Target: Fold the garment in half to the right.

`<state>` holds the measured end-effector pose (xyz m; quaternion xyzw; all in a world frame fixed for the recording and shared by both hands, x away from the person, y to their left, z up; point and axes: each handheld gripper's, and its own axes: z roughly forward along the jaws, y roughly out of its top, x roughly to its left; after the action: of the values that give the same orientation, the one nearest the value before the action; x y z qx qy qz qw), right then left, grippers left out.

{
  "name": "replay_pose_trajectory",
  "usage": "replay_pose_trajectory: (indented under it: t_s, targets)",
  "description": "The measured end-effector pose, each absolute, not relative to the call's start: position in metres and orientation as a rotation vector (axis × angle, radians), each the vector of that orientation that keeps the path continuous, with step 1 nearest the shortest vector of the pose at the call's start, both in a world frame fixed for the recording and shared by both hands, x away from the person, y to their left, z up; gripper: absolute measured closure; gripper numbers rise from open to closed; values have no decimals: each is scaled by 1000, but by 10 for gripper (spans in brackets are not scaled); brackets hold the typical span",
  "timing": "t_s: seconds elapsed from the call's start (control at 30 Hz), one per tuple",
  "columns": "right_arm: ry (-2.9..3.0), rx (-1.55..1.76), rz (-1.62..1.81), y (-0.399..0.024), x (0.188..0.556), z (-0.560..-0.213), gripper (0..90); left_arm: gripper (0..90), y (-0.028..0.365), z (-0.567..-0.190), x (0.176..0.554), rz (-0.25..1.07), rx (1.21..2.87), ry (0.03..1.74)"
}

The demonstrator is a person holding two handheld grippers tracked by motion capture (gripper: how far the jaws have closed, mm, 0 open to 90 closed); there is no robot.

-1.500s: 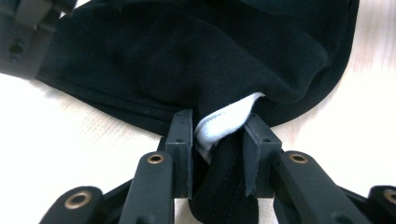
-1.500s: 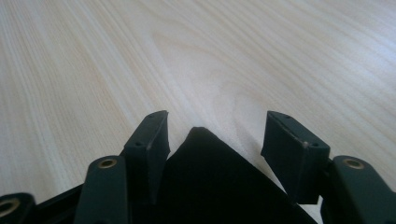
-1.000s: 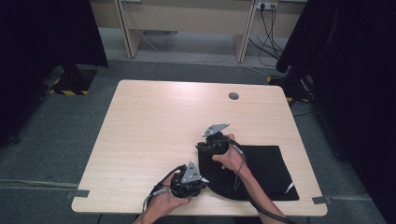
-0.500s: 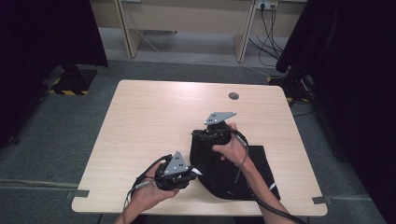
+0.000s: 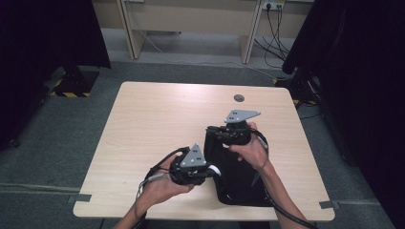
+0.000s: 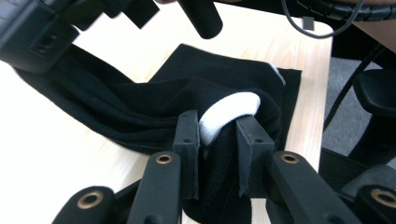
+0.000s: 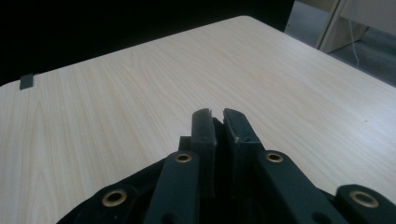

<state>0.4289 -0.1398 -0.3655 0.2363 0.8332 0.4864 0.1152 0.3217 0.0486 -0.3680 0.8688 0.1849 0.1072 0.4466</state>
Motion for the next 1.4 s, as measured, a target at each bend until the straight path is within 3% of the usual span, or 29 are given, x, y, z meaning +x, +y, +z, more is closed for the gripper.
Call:
replay_pose_trajectory:
  t_s: [0.43,0.87,1.0,1.03,1.07,1.2,1.4]
  targets:
    - [2327,789,1466,-216,411,-360,833,718,-17,-354,335,209,2179,362]
    - [2336,948,1411,-260,419,-401,801,710,-70,-396,348,128,2258,369]
    - [2345,996,1382,-269,420,-412,720,686,-79,-408,351,104,2258,381]
    - [2348,1008,1358,-272,420,-415,663,630,-82,-410,351,96,2249,385]
    - [2348,1008,1358,-272,420,-415,663,630,-84,-412,352,92,2235,389]
    - [2350,1061,1246,-274,420,-417,466,415,-84,-404,352,100,2197,394]
    - [2280,1149,1226,-283,420,-409,358,246,-58,-379,345,98,2090,431]
